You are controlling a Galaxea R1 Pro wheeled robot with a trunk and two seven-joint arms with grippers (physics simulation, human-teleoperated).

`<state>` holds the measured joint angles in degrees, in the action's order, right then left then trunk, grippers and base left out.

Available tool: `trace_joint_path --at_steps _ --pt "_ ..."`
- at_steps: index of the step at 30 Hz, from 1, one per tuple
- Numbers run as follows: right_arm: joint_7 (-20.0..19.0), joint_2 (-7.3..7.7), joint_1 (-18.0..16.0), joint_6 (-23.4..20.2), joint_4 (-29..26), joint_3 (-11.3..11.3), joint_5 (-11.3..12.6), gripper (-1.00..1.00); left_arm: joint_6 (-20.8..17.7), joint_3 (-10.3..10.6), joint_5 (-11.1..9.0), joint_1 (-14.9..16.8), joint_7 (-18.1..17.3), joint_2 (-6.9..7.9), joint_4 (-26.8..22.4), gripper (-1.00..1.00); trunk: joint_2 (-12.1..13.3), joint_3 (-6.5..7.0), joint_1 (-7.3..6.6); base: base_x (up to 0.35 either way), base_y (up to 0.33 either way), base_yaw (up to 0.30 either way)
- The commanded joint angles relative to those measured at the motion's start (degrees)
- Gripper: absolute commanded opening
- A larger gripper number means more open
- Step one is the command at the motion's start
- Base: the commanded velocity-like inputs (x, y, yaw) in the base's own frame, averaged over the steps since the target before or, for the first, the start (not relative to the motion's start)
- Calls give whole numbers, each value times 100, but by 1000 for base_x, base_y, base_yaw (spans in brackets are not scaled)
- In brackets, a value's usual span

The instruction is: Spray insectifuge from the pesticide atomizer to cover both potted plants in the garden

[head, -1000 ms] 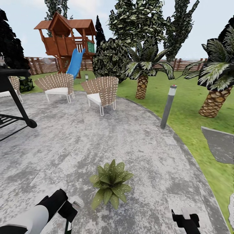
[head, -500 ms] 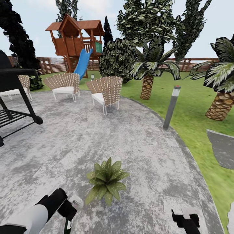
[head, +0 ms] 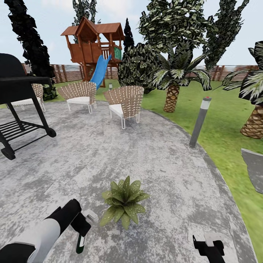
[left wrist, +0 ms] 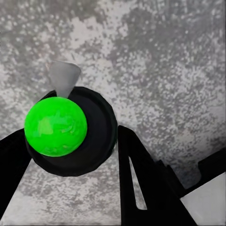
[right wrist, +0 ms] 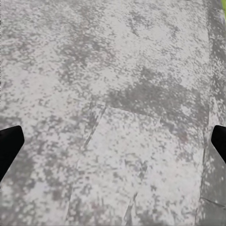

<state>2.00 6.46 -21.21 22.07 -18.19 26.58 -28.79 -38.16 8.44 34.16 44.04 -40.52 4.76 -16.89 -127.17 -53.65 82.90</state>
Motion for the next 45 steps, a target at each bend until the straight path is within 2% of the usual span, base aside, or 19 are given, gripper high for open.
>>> trace_joint_path --at_steps 1,4,9,17,27,35,38,45 --pt "19 -3 -6 26 8 32 -61 100 -28 13 280 -13 -103 -13 -9 -100 -2 -5 -1 0 0 36" --pt "19 -4 -6 26 8 32 -59 100 -32 5 368 -42 -119 -17 -5 -100 -2 -5 -1 0 0 173" --pt "19 -2 -6 26 8 34 -65 100 -38 2 381 -45 -124 -33 -7 -100 -2 -5 -1 134 -110 265" --pt "19 1 -6 26 8 39 -57 100 -41 8 390 -45 -122 -156 -7 -100 -2 -5 -1 130 -232 203" --pt "19 2 -6 26 8 39 -57 100 -68 9 405 -31 -122 -159 -7 -100 -2 -5 -1 50 -237 4" --pt "19 -1 -6 26 8 40 -57 100 -68 24 416 -84 -108 -153 1 -100 -2 -5 -1 45 -24 0" --pt "19 -4 -6 26 8 34 -57 100 -64 34 416 -88 -89 -103 10 -100 -2 -5 -1 0 0 191" --pt "19 -2 -6 26 8 37 -57 100 -60 27 413 -89 -76 -96 27 -100 -2 -5 -1 137 0 188"
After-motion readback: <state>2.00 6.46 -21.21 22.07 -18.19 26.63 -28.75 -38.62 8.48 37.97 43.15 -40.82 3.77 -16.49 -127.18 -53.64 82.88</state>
